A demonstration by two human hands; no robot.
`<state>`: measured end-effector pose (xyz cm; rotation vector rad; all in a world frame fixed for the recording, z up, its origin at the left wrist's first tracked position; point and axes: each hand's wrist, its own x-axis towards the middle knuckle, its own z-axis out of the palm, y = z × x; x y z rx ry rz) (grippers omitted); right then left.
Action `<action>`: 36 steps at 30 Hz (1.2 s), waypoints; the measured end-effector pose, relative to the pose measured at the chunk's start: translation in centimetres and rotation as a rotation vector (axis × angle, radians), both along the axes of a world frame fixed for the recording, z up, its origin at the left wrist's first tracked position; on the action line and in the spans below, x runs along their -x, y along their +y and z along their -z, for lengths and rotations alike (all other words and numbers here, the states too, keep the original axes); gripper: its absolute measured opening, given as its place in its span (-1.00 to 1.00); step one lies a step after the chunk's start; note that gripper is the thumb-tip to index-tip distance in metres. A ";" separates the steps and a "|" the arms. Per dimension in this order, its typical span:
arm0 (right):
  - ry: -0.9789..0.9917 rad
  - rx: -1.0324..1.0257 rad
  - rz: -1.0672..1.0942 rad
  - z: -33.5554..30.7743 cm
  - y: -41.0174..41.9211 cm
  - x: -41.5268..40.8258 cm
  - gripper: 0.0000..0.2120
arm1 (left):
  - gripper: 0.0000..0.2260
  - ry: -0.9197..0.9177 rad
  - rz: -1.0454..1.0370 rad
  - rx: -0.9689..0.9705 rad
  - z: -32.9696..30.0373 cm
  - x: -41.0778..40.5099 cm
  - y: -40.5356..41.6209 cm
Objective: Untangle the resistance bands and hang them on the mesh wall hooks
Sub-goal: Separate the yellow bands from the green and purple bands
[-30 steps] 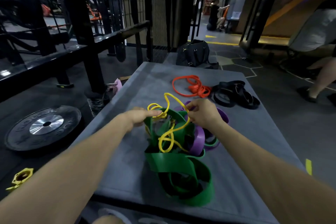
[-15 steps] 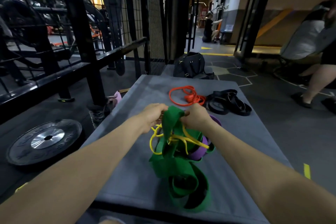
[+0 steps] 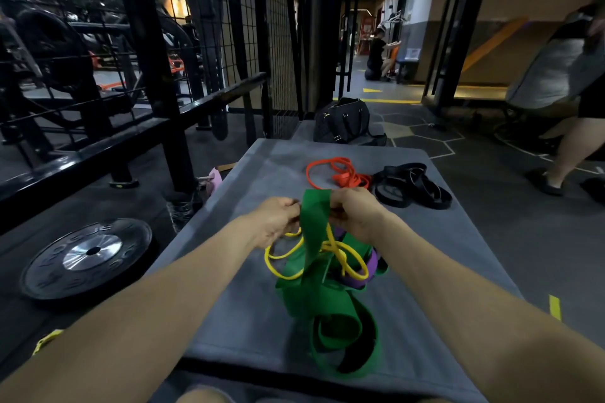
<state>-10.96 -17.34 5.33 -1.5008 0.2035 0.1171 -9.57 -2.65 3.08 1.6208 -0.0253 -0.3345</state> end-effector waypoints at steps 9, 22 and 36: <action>-0.018 0.067 -0.077 0.0 -1.0 0.7 -0.88 | -0.82 0.089 -0.155 0.321 -0.1 1.2 -2.3; -0.011 0.377 -0.046 -0.3 -3.3 1.4 -0.74 | -0.73 0.063 -0.215 0.320 -0.1 1.7 -5.0; 0.141 0.381 0.120 1.9 -10.0 2.0 -0.74 | -0.72 -0.252 -0.382 -1.171 1.4 0.7 4.6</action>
